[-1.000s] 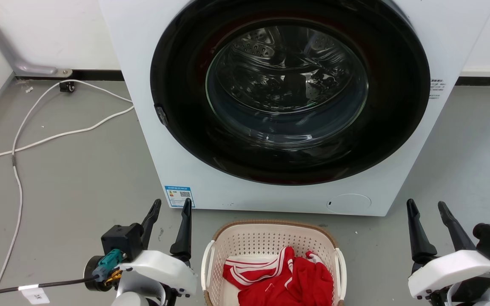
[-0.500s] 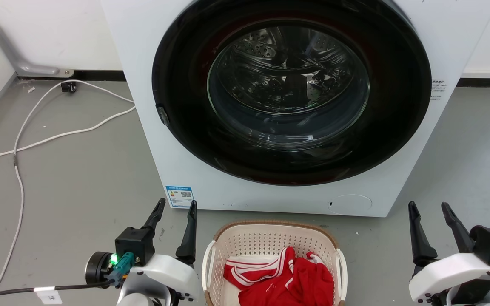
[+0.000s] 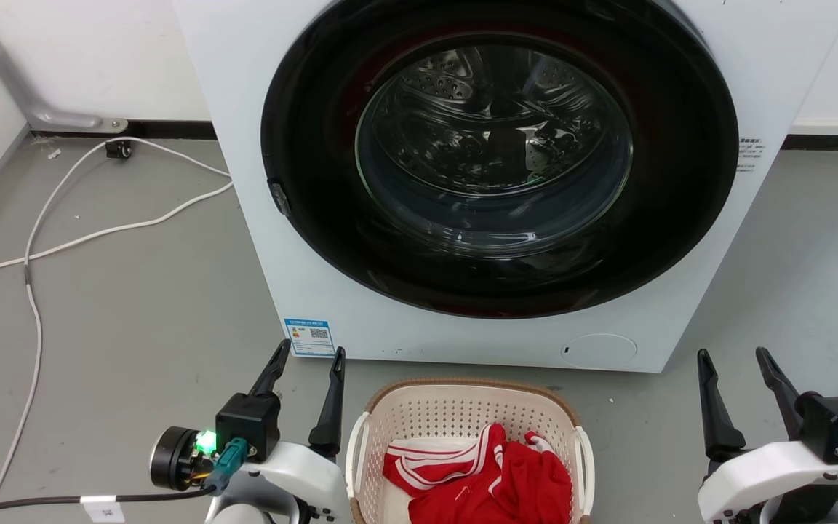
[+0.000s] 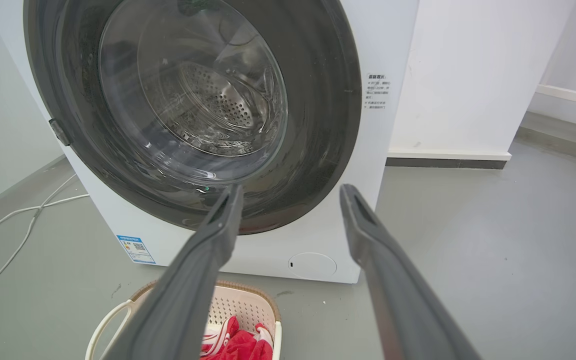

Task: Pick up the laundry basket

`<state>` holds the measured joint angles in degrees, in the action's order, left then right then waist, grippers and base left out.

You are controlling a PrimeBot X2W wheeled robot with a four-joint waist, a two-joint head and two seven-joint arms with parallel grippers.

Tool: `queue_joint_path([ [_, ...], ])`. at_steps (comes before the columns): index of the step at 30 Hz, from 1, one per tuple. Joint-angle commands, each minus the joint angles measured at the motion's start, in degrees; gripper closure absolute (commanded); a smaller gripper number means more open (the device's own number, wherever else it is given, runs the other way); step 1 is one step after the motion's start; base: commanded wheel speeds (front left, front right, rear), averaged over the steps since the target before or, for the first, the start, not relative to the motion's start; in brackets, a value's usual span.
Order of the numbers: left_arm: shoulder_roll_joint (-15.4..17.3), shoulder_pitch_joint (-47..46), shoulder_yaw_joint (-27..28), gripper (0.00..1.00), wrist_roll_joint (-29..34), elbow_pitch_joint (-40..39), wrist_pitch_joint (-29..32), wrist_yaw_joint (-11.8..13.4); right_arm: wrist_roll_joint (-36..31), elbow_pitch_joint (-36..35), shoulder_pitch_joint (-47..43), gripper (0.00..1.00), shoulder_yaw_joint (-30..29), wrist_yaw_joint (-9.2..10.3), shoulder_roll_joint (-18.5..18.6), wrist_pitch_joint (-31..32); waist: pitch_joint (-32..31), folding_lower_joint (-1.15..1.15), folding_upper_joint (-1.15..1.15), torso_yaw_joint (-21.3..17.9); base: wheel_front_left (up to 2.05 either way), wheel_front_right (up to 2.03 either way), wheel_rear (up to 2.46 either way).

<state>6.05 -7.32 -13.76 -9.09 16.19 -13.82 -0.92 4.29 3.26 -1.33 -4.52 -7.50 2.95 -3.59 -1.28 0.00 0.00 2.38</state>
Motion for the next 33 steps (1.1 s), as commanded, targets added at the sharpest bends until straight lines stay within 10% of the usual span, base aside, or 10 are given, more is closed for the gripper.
queue_joint_path([
  [1, -0.13, -0.63, -0.06, 0.0, 1.06, 0.14, -0.53, 0.24, -0.86, -0.3, -0.16, 0.0, 0.06, 0.02, -0.09, -0.51, 0.0, 0.0, 0.0, 0.05, 0.0, 0.0, 0.0],
  [33, -1.38, 0.19, 1.57, 0.0, 3.88, 1.45, -1.4, -1.23, -1.34, 2.18, 0.45, 0.0, -0.31, 0.02, -0.11, -2.82, 0.4, 0.0, 0.0, 0.17, 0.0, 0.0, 0.0],
])
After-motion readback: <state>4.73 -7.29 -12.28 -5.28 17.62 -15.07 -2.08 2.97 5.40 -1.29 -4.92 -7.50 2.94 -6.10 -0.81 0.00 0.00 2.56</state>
